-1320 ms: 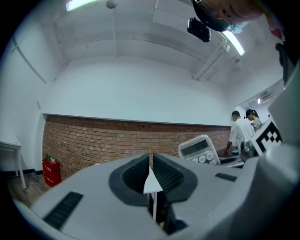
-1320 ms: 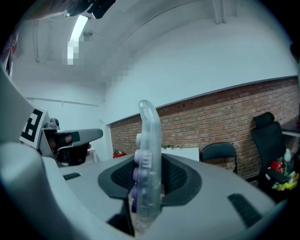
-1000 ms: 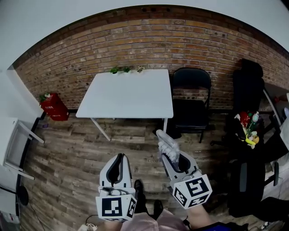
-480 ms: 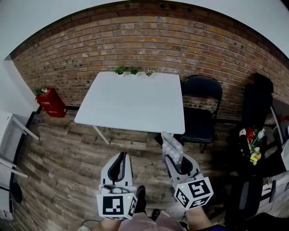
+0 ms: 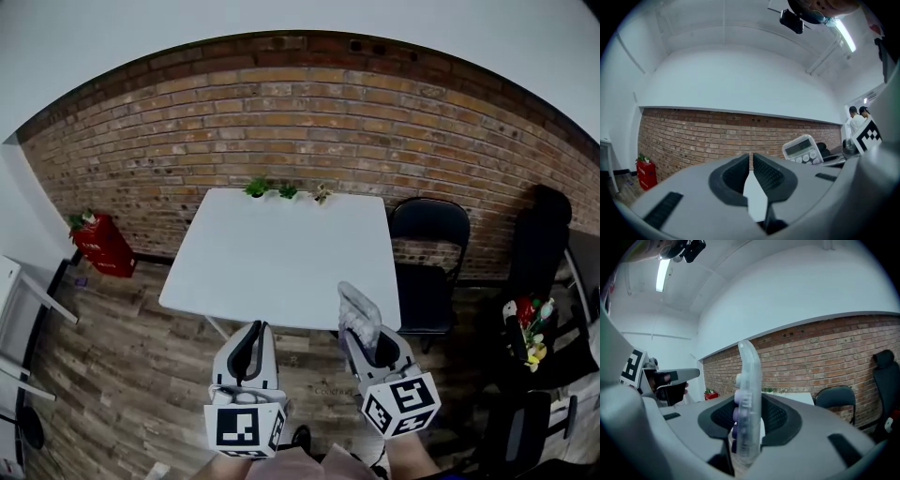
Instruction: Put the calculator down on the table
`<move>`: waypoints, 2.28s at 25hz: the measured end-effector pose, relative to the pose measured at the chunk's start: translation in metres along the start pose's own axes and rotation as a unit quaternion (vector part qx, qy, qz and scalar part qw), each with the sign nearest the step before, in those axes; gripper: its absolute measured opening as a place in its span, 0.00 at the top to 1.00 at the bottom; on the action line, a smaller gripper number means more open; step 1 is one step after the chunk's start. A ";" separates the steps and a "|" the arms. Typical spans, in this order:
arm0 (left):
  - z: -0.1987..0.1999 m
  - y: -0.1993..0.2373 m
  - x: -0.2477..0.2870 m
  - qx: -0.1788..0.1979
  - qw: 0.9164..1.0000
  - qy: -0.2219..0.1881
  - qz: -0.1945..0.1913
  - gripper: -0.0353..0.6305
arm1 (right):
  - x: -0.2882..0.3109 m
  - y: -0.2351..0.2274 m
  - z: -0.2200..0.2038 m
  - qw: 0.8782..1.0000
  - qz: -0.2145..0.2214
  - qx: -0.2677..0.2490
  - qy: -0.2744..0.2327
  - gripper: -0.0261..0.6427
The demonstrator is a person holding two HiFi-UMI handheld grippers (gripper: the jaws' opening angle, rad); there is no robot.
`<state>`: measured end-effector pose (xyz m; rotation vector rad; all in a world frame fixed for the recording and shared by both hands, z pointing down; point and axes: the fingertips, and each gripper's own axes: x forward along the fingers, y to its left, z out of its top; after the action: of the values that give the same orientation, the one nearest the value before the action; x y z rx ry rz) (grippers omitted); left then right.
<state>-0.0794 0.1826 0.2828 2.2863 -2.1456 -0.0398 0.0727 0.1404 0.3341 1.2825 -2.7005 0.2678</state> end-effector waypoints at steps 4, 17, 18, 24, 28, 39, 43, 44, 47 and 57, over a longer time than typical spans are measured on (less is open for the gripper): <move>-0.003 0.020 0.024 0.000 1.000 0.003 -0.003 0.90 | 0.025 -0.004 0.003 1.000 -0.011 0.004 0.004 0.76; -0.043 0.031 0.098 -0.001 0.999 0.044 -0.020 0.90 | 0.089 -0.043 -0.015 0.999 -0.022 0.029 0.029 0.76; -0.046 0.031 0.106 -0.001 0.999 0.047 -0.019 0.90 | 0.095 -0.048 -0.016 0.999 -0.021 0.031 0.031 0.76; -0.053 0.034 0.168 0.011 0.998 0.061 -0.018 0.90 | 0.144 -0.089 -0.015 0.998 -0.020 0.048 0.044 0.76; -0.052 0.035 0.218 0.020 0.998 0.064 -0.015 0.90 | 0.181 -0.122 -0.009 0.997 -0.014 0.056 0.044 0.76; -0.033 0.051 0.312 0.053 0.997 0.057 0.007 0.90 | 0.262 -0.179 0.025 0.998 0.012 0.064 0.027 0.76; -0.034 0.058 0.325 0.057 0.997 0.061 0.010 0.90 | 0.282 -0.182 0.031 0.997 0.018 0.066 0.026 0.76; -0.034 0.059 0.329 0.055 0.997 0.060 0.010 0.90 | 0.287 -0.182 0.033 0.997 0.019 0.065 0.026 0.76; -0.032 0.068 0.337 0.048 0.997 0.056 0.008 0.90 | 0.300 -0.180 0.038 0.998 0.018 0.061 0.024 0.76; -0.043 0.106 0.364 0.034 0.998 0.059 -0.007 0.90 | 0.342 -0.168 0.026 0.996 0.001 0.060 0.062 0.76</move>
<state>-0.1609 -0.1880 0.3225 2.2762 -2.1053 0.1655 -0.0119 -0.2271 0.3944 1.2497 -2.6148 0.4997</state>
